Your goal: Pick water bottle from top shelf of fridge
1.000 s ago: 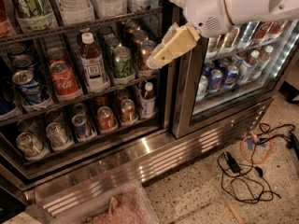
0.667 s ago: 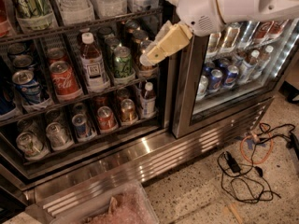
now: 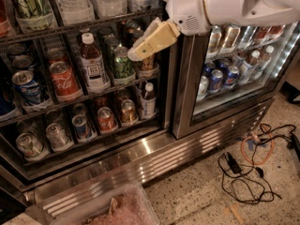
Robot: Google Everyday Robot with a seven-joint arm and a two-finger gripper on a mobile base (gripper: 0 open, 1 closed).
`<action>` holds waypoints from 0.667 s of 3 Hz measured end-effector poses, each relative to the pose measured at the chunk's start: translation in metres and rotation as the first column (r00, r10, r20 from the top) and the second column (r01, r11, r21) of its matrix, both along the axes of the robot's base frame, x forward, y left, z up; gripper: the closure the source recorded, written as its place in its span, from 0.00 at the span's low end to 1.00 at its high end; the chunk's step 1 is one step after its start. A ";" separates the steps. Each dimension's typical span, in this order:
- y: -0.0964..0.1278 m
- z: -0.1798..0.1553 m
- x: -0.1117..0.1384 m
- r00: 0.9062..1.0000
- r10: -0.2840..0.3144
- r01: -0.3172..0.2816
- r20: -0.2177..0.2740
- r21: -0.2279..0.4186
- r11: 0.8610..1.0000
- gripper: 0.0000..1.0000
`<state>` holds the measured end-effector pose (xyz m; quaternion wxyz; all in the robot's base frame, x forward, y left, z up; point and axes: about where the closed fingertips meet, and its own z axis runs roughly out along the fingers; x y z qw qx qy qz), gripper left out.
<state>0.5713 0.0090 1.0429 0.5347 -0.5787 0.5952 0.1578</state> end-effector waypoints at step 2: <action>0.019 -0.006 0.007 1.000 0.010 -0.010 0.000 0.049 0.999 0.00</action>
Offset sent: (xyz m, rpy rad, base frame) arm 0.0127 0.0237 -0.0156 0.0724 0.0125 0.0070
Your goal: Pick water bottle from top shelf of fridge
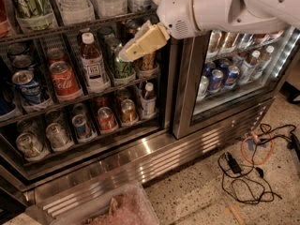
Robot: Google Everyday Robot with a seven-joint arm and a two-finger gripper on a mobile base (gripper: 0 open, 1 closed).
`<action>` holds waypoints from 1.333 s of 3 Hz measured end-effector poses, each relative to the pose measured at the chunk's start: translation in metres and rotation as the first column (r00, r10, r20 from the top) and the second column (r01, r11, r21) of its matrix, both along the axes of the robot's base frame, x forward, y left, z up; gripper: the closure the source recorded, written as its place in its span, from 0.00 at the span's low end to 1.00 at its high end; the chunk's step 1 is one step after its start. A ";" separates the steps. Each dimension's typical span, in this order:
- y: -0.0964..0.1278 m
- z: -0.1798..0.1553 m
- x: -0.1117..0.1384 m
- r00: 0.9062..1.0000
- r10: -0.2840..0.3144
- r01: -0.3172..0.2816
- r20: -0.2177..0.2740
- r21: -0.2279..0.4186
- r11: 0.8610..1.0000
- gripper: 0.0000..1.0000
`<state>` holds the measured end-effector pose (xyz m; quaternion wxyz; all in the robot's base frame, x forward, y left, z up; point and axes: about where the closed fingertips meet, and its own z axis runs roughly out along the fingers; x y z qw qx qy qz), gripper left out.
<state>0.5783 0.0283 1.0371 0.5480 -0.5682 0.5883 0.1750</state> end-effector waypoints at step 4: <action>0.029 0.004 0.025 0.999 0.017 -0.020 0.033 0.105 0.994 0.00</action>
Offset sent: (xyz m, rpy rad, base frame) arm 0.0267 0.0144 0.0015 0.0977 -0.0252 -0.0055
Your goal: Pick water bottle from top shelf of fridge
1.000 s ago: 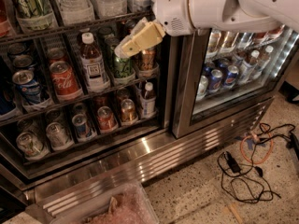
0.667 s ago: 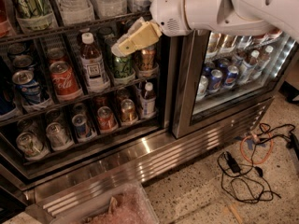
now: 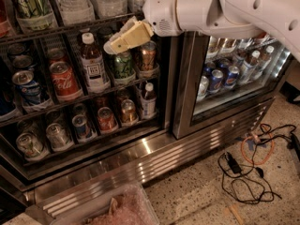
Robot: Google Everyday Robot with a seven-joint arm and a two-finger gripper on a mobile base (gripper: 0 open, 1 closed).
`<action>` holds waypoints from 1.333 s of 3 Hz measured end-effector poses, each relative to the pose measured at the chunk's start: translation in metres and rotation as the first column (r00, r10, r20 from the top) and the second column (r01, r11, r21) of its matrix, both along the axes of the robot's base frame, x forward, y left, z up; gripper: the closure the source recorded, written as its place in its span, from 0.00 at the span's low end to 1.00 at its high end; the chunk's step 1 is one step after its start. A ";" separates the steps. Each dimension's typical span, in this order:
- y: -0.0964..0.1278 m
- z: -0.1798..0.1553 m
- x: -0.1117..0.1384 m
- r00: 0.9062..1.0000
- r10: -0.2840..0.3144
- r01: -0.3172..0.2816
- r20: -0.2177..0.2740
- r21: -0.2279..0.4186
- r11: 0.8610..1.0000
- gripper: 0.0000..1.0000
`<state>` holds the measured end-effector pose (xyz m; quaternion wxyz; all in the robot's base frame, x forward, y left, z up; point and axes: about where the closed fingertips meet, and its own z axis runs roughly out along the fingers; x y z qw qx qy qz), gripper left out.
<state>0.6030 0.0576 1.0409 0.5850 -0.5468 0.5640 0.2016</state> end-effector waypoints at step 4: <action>0.021 0.000 0.029 0.999 0.021 -0.023 0.033 0.070 0.997 0.00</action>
Offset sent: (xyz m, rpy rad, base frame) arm 0.0195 0.0229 -0.0030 0.0714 -0.0124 0.0194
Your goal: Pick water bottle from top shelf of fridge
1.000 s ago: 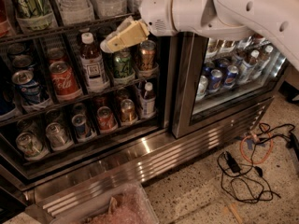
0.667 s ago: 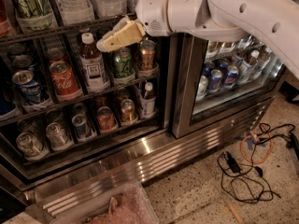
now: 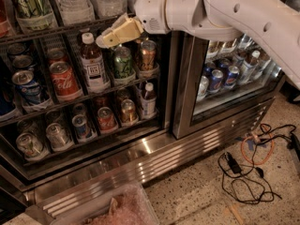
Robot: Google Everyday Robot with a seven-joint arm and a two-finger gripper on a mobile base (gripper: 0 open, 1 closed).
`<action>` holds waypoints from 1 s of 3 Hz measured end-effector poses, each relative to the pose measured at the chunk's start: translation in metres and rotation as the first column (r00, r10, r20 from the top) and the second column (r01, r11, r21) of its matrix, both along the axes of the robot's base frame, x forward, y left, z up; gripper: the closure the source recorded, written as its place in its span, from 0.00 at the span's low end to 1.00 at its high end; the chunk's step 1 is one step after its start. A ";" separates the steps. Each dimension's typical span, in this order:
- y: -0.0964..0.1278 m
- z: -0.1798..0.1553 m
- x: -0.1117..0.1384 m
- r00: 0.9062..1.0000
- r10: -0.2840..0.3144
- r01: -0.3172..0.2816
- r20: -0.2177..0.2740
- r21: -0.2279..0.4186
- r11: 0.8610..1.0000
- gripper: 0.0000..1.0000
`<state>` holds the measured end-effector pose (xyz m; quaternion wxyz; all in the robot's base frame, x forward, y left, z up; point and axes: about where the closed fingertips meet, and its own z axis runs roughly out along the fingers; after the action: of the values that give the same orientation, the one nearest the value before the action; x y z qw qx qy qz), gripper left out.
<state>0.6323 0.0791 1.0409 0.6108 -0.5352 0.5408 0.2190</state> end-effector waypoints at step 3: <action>0.004 0.004 0.011 1.000 -0.009 0.009 0.023 0.016 1.000 0.00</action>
Offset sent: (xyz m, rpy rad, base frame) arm 0.0165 0.0019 0.0069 0.0128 -0.0338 -0.0135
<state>0.6438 0.0830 1.0445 0.6221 -0.5305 0.5345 0.2143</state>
